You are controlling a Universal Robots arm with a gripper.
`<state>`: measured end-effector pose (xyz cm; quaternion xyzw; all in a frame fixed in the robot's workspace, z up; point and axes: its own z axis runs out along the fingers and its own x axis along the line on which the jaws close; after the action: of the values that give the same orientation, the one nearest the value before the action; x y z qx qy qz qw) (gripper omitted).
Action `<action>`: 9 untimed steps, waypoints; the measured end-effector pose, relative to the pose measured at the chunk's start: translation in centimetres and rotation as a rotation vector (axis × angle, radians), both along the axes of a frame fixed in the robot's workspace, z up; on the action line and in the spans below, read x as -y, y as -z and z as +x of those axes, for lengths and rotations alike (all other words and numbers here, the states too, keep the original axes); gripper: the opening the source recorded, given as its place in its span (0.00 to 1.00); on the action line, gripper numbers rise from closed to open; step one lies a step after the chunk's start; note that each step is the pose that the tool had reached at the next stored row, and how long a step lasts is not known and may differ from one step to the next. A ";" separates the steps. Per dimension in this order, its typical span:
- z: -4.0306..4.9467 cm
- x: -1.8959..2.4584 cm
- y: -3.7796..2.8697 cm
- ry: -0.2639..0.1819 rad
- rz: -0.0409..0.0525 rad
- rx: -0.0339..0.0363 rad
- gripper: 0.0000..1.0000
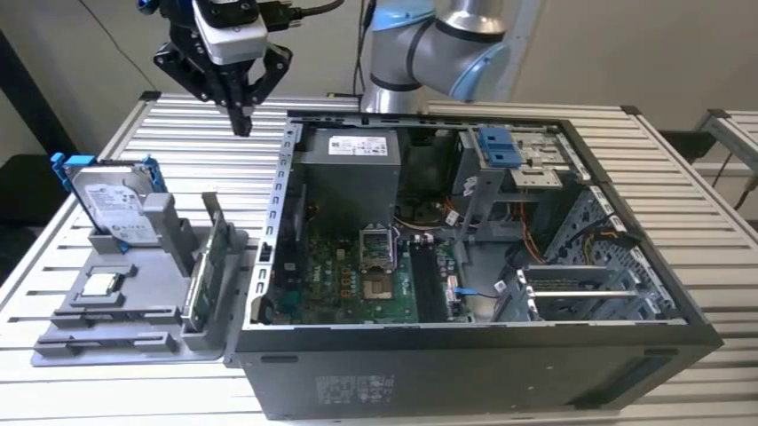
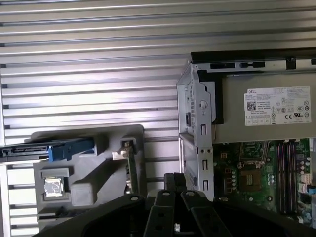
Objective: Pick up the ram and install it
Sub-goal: 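Reach for the ram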
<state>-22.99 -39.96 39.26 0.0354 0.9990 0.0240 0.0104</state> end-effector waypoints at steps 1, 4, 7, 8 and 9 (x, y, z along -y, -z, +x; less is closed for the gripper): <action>-0.17 0.01 0.00 0.000 0.0000 0.0000 0.11; -0.70 0.01 0.00 0.000 0.0000 0.0000 0.11; -1.25 0.03 0.00 0.000 0.0000 0.0000 0.11; -1.44 0.03 0.00 0.000 0.0000 0.0000 0.11; -1.61 0.04 0.00 0.000 0.0000 0.0000 0.11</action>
<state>-24.60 -40.00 39.26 0.0354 0.9990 0.0240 0.0104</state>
